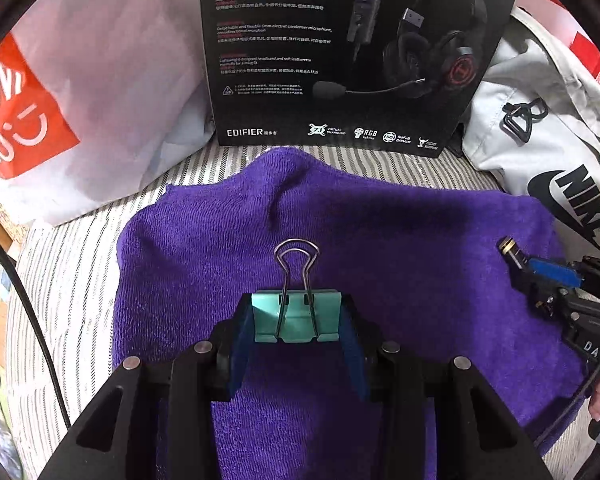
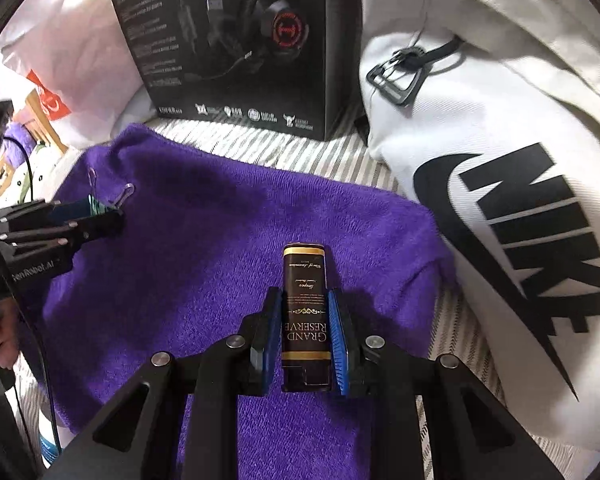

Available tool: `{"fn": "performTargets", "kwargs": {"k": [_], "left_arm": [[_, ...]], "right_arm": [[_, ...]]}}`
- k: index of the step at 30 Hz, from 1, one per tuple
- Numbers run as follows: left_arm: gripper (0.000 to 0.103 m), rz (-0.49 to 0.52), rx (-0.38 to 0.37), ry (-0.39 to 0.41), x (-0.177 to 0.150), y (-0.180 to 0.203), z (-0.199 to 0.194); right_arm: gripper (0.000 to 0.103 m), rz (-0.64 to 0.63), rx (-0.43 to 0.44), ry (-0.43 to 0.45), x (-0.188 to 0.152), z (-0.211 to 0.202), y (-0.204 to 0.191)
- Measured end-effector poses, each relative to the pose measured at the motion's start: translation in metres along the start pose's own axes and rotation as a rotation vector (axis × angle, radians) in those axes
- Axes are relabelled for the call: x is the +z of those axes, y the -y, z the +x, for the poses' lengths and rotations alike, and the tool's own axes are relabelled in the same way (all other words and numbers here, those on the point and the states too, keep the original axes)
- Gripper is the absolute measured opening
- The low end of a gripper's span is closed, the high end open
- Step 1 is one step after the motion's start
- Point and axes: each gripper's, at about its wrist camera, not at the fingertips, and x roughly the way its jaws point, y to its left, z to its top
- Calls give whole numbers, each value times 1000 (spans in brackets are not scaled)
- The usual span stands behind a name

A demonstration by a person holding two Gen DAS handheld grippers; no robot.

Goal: Organize rigid objects
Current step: 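Set the tube on the towel with the right tool while the left tool sets the clip down, then grasp the white ADMD balm stick with the left tool while the right tool moves to the black USB stick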

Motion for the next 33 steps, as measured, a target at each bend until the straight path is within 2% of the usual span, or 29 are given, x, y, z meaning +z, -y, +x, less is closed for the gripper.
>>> {"fn": "performTargets", "kwargs": {"k": [7,9,10,12,15,17,24,28,33], "left_arm": [[40,30,21,-5,0,7,3],[44,31,18,-9,-1,8,2],[50,35,15,-12,-2,9,2],[57,46,24,-20,-5,13,3],[61,47,41,-27,-12,15,1],[61,21,37,-33,-17,13,-4],[61,-26,14,20,-46,10,-53],[61,-12,16,37,-75,21,-85],[61,-16,1,29,-120,37,-112]], "right_arm": [[25,-29,-1,-16,0,4,-4],[30,-35,9,-19,-1,3,-3],[33,-37,20,-24,-1,2,-2],[44,-41,46,-30,-3,1,-4],[44,-36,40,-31,-10,-4,-6],[44,-11,39,-17,-16,-16,-4],[44,41,39,83,-48,-81,-3],[44,75,19,127,-82,-120,-4],[44,171,65,147,-126,-150,1]]}}
